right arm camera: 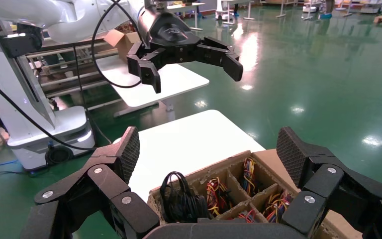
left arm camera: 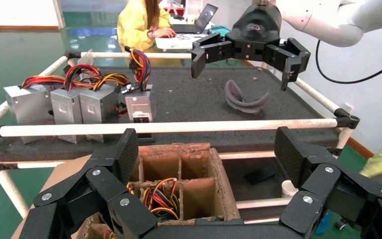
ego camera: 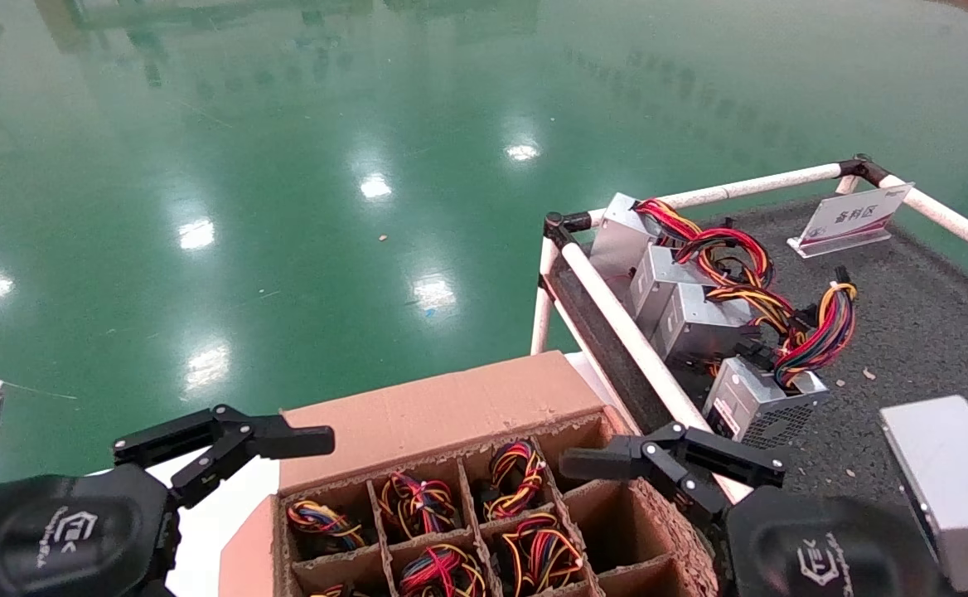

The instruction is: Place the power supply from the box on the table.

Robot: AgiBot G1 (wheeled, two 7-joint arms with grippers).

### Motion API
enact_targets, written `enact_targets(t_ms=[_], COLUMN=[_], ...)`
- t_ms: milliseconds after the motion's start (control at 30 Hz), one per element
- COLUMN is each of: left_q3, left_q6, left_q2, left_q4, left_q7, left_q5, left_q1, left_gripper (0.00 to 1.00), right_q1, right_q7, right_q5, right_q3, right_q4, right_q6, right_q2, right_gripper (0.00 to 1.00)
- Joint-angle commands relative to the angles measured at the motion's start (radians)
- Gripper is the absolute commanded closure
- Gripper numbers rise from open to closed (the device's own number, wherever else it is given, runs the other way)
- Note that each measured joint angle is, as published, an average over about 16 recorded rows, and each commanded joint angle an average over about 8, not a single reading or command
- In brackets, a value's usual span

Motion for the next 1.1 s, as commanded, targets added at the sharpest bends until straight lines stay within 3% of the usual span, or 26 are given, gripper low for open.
enact_targets(t_ms=[33,1100], left_q3=[0.000,0.000], left_q6=[0.000,0.000], left_q2=[0.000,0.000], left_q4=[0.000,0.000], left_q7=[0.000,0.000], left_q5=[0.000,0.000], left_q1=[0.000,0.000], left_gripper=[0.00,0.00], right_q1=[-0.008,0.003], right_q7=[-0.001,0.000], right_q5=[0.003,0.000], right_q3=[0.000,0.000], right_q4=[0.020,-0.008], right_q6=[-0.001,0.001], right_q2=[0.001,0.000], right_gripper=[0.00,0.00])
